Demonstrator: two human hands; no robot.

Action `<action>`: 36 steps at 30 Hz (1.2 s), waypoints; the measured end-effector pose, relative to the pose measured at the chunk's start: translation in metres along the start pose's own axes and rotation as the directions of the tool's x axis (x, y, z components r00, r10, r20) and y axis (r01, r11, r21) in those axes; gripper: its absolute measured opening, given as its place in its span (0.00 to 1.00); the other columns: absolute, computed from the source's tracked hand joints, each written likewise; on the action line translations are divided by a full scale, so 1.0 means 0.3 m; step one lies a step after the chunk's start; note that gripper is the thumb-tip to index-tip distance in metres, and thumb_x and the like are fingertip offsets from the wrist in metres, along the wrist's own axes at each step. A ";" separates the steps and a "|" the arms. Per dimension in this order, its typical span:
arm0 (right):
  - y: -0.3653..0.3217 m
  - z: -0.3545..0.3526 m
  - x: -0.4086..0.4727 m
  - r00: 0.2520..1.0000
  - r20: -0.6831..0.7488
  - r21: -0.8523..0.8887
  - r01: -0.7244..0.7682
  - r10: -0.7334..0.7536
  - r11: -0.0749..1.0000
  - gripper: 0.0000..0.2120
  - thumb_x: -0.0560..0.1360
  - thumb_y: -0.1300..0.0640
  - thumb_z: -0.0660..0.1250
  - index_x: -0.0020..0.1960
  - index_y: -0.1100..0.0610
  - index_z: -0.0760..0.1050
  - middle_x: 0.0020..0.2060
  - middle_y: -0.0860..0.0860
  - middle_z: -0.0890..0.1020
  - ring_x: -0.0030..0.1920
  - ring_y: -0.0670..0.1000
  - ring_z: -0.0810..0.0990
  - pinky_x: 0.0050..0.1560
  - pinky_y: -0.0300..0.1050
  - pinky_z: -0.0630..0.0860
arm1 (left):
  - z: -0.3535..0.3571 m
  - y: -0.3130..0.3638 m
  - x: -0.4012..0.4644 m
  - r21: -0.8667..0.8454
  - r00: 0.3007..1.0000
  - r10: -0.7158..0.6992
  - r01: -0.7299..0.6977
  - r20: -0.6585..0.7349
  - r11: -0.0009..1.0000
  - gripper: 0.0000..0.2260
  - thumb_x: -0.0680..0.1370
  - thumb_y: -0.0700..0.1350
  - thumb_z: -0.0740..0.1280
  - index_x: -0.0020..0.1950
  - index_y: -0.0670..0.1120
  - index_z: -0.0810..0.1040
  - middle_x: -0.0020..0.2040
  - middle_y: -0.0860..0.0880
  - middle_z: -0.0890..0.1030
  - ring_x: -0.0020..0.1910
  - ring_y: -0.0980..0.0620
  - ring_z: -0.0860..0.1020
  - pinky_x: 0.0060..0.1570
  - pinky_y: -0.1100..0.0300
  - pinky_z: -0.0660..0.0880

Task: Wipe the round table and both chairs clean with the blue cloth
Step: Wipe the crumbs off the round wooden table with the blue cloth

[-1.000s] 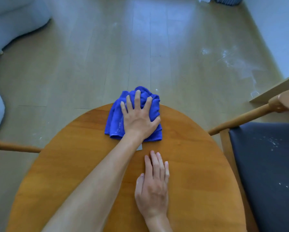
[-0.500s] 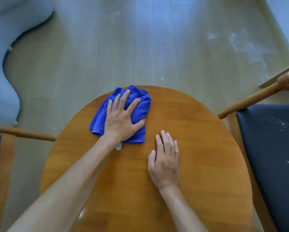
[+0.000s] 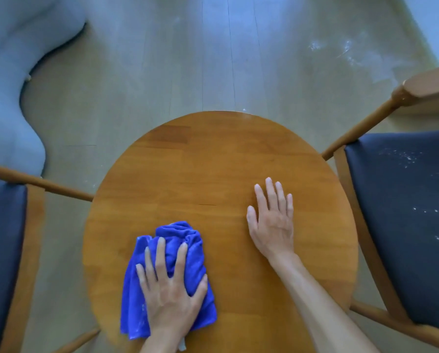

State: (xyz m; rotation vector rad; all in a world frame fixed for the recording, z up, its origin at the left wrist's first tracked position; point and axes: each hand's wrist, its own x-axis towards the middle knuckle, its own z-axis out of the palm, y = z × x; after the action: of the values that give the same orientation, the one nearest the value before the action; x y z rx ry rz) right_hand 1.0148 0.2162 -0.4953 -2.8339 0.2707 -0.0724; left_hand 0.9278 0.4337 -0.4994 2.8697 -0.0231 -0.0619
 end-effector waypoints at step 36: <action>0.175 -0.059 -0.293 0.996 0.068 0.252 -0.072 0.056 0.965 0.23 0.79 0.51 0.56 0.72 0.57 0.68 0.75 0.54 0.63 0.76 0.51 0.56 0.76 0.51 0.47 | 0.083 0.298 -0.348 0.001 0.975 0.158 -0.161 0.157 0.987 0.31 0.71 0.63 0.62 0.72 0.52 0.69 0.75 0.40 0.63 0.74 0.32 0.58 0.68 0.30 0.55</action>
State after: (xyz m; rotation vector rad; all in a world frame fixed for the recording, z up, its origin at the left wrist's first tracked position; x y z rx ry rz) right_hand 0.9180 0.1787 -0.4958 -2.5653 0.3155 -0.0066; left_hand 0.8216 0.3431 -0.4950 2.8583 -0.2853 -0.2556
